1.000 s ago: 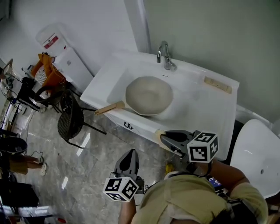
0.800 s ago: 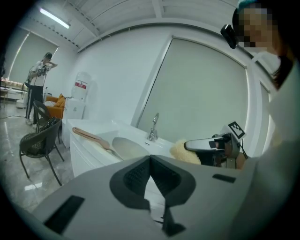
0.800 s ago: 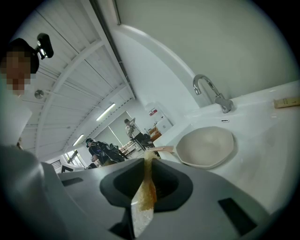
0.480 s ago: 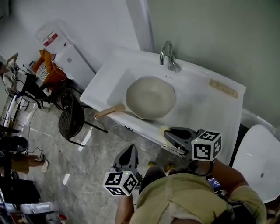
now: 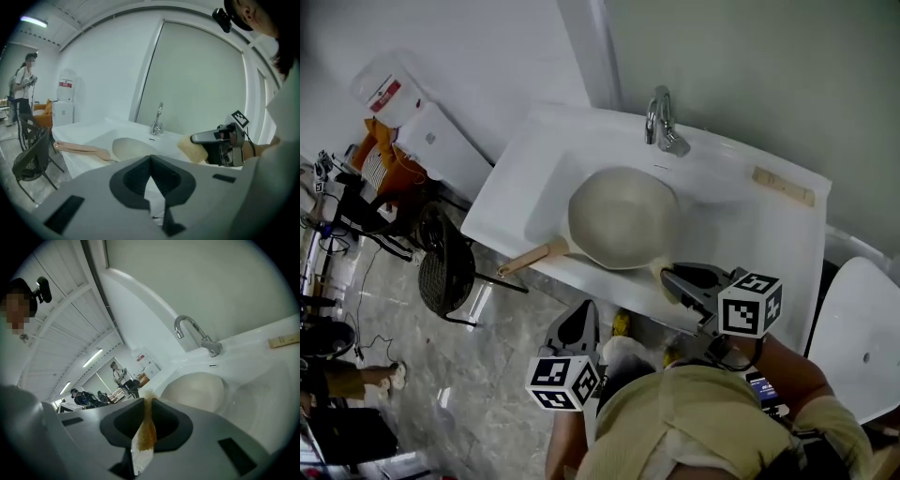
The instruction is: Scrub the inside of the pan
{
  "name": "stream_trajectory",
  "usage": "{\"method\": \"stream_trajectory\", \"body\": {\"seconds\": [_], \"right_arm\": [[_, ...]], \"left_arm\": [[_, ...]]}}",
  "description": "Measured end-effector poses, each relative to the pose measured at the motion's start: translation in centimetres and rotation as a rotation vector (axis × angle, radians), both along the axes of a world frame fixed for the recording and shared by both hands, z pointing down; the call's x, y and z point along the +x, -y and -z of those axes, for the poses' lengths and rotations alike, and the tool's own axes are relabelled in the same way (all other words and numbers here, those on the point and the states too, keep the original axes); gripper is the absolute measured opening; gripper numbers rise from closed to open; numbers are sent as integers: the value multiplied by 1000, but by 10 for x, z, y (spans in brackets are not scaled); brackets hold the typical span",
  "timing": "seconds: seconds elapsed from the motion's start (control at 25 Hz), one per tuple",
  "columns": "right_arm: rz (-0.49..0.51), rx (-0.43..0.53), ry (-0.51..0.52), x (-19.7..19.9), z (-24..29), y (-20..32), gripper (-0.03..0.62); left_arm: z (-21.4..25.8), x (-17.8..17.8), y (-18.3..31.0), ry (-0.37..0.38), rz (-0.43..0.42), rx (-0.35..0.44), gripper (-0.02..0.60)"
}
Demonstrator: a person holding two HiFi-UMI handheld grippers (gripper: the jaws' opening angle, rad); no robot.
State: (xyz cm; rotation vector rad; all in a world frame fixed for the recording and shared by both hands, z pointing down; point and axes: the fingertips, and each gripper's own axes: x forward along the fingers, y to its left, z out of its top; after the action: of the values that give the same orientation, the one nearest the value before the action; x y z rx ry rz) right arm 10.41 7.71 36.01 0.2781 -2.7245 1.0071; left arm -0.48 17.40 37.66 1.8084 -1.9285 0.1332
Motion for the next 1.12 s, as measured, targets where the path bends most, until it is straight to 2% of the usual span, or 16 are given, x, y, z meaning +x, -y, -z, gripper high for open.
{"method": "stream_trajectory", "body": {"seconds": [0.24,0.4,0.64,0.92,1.12], "right_arm": [[-73,-3,-26,-40,-5,26,63],[-110,0,-51,-65,-9,42,63],[-167,-1,-91,-91,-15,56,63],[-235,27,-144,-109,-24,70,63],[-290,42,-178,-121,-26,75,63]], "left_arm": [[-10,-64,20,-8,-12,-50,51],[-14,-92,40,4,-55,-80,51],[-34,-115,67,67,-142,-207,50],[-42,-131,104,112,-282,-253,51],[-49,-147,125,75,-326,-286,51]]}}
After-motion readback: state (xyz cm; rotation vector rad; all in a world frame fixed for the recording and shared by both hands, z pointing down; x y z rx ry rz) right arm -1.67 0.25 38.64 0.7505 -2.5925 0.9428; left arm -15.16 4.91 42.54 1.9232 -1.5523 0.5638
